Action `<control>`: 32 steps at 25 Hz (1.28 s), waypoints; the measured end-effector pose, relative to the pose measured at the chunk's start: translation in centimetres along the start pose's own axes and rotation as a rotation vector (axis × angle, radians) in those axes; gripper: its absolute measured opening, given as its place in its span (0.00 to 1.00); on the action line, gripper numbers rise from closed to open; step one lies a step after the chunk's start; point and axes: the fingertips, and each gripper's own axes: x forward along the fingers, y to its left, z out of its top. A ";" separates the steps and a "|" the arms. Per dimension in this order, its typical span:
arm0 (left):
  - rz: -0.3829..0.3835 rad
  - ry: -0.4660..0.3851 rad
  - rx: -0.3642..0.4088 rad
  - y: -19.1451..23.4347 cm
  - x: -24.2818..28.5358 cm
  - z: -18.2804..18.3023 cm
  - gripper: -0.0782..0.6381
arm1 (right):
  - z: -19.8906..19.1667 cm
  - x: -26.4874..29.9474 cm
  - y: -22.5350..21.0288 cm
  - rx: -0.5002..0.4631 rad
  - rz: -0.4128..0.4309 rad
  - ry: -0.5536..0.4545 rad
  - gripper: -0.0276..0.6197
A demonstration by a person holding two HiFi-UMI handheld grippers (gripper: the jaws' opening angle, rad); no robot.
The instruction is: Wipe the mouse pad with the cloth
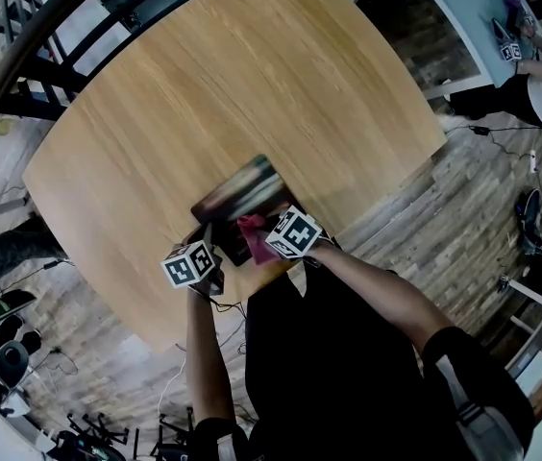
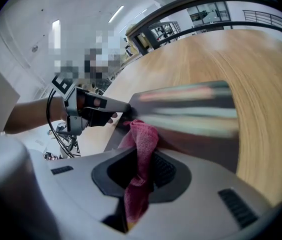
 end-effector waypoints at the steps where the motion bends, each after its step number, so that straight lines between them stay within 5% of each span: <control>1: 0.006 0.000 0.002 0.0 0.0 0.0 0.14 | -0.1 -0.2 -0.3 0.000 0.000 -0.001 0.14; 32: 0.099 -0.047 -0.044 0.2 0.0 -0.2 0.14 | -2.2 -7.9 -10.3 0.023 -0.175 -0.006 0.15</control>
